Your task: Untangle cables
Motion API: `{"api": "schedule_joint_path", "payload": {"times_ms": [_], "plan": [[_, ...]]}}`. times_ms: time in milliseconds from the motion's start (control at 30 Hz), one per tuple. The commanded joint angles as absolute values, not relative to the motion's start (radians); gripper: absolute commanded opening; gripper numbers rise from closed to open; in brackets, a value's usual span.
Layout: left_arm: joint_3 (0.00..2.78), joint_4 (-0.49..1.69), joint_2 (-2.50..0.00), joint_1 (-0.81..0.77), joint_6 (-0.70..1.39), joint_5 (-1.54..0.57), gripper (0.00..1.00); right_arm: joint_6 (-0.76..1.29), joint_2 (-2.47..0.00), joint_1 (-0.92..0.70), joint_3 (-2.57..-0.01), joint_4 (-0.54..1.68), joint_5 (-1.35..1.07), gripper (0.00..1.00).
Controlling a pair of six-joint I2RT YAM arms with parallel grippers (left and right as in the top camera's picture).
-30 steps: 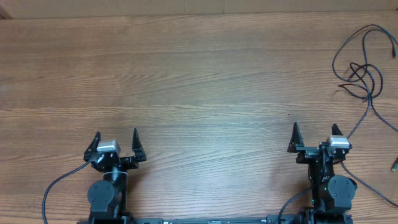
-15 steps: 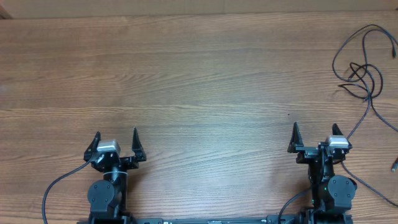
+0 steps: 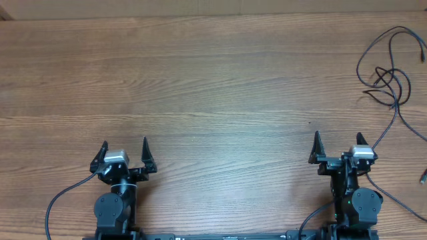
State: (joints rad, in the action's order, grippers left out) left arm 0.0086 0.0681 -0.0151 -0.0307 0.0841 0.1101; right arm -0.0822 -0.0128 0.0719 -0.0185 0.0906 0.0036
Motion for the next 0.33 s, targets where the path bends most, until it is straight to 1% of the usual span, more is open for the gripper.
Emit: {"api": "schedule_joint_path", "payload": {"times_ms": [0, 300], "plan": [[0.005, 0.066, -0.004, -0.026, 0.09, 0.13, 1.0, -0.087, -0.003, 0.072, -0.008, 0.084, 0.002, 1.0], [0.005, 0.066, -0.004, -0.026, 0.09, 0.13, 1.0, -0.087, -0.003, 0.072, -0.008, 0.084, 0.002, 1.0]]}}
